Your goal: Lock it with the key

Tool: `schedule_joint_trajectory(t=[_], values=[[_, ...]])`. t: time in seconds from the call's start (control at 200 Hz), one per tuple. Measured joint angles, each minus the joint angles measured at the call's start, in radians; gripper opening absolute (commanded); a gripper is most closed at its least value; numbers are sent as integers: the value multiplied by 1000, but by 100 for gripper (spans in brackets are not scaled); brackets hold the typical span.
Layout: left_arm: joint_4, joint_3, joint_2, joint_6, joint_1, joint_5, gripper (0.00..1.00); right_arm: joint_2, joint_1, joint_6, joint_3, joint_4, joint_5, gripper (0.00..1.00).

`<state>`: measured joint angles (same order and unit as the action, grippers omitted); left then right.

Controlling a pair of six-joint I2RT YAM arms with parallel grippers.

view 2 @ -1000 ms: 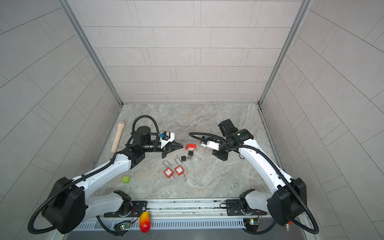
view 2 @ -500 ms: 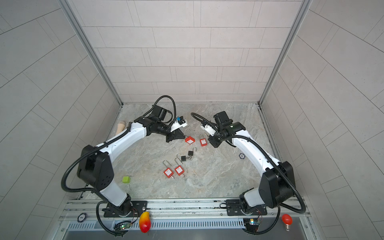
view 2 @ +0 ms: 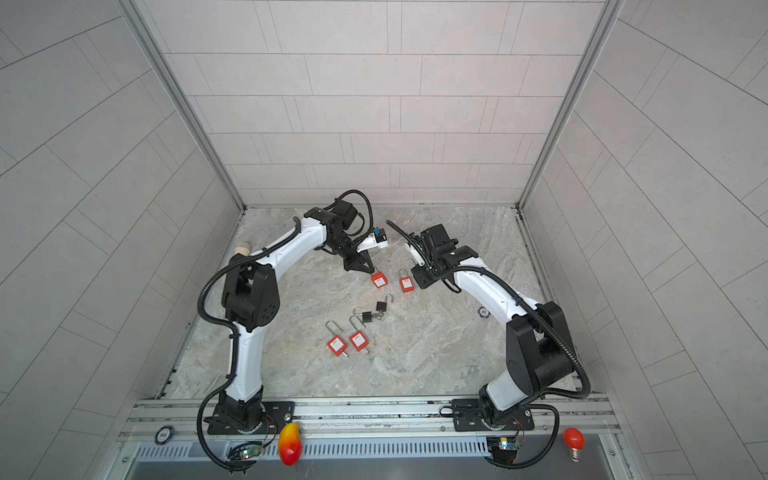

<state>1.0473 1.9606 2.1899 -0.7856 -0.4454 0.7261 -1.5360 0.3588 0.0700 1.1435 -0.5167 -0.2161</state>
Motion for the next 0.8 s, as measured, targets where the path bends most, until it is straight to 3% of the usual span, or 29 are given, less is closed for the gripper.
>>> schedule_joint_trajectory(t=[0.34,0.801], values=[[230,314,242,-89,7,-41,0,-47,68,-116,-62,140,59,0],[364,367,286,-157,37,-59,5,-106,185,-240,-117,290,114,0]])
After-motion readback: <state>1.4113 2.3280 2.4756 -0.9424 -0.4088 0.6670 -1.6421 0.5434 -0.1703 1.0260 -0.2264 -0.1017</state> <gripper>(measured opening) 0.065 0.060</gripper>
